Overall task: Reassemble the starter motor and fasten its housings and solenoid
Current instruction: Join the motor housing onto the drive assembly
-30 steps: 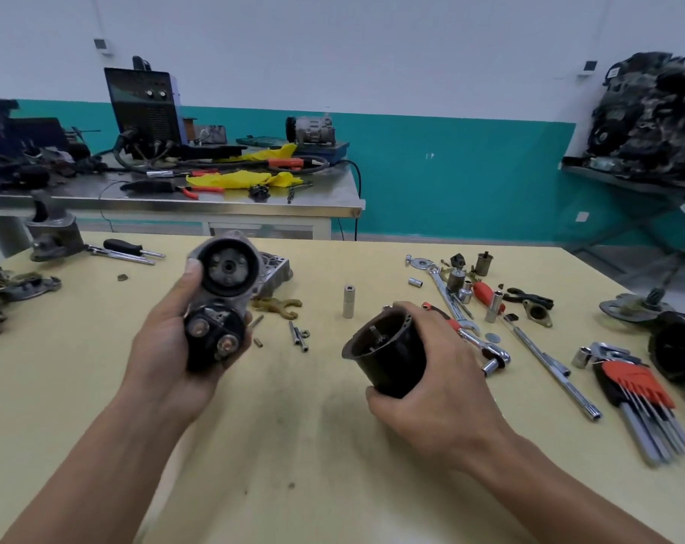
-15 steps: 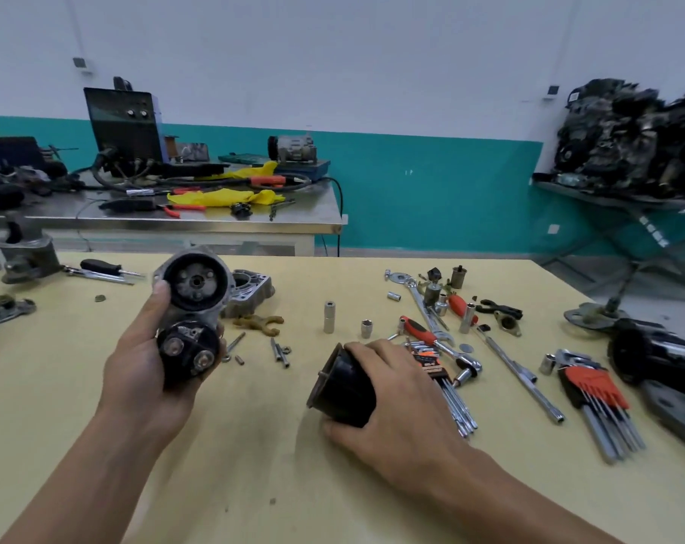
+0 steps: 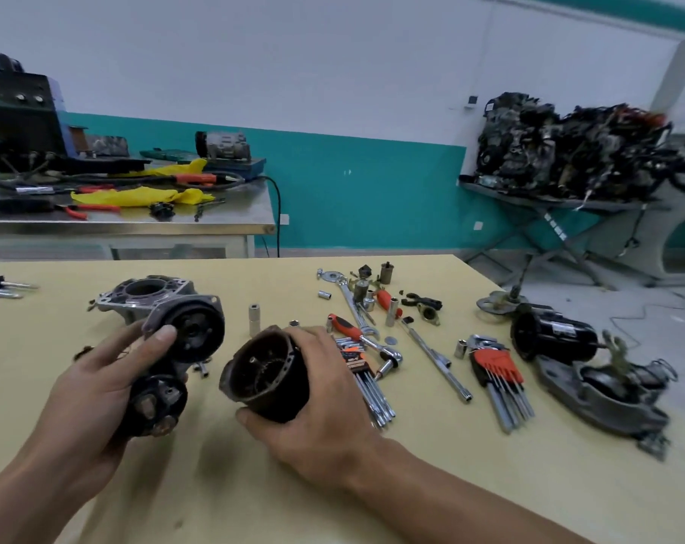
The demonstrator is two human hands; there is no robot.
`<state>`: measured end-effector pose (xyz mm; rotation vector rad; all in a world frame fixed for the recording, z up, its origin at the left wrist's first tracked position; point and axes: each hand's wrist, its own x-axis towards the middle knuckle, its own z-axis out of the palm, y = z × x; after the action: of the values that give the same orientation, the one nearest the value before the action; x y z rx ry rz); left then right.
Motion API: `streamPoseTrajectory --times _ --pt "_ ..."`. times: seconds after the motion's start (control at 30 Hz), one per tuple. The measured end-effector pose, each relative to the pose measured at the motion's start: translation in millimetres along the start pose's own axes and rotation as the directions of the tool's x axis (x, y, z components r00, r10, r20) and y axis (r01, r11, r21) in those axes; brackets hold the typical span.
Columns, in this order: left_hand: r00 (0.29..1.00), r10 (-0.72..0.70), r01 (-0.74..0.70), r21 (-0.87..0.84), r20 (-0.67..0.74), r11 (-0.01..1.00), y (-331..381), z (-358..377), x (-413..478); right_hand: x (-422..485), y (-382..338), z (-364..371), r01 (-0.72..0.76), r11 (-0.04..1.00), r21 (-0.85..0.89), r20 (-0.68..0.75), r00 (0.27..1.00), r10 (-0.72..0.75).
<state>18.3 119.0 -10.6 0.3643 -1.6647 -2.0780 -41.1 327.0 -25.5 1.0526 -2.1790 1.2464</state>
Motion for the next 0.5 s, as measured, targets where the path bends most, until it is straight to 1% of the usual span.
streamPoseTrajectory --times 0.07,0.13,0.23,0.37,0.5 --pt "1.000 -0.003 0.004 0.034 -0.012 0.999 -4 1 2 0 1 -2 -0.043 0.993 0.112 -0.048 0.998 0.049" --pt "1.000 -0.011 0.012 0.051 -0.022 0.999 -7 2 3 1 3 -3 -0.114 0.965 0.235 -0.084 0.987 0.137" --pt "1.000 -0.025 0.025 0.054 -0.002 0.998 -11 3 6 0 9 -7 -0.144 0.931 0.336 -0.115 0.975 0.192" --pt "1.000 -0.022 0.019 0.125 0.022 0.992 -14 3 7 1 13 -10 -0.107 0.911 0.398 -0.157 0.971 0.182" --pt "0.998 0.054 -0.063 0.240 0.044 0.969 -22 4 5 7 13 -15 0.024 0.913 0.406 -0.231 0.970 0.077"
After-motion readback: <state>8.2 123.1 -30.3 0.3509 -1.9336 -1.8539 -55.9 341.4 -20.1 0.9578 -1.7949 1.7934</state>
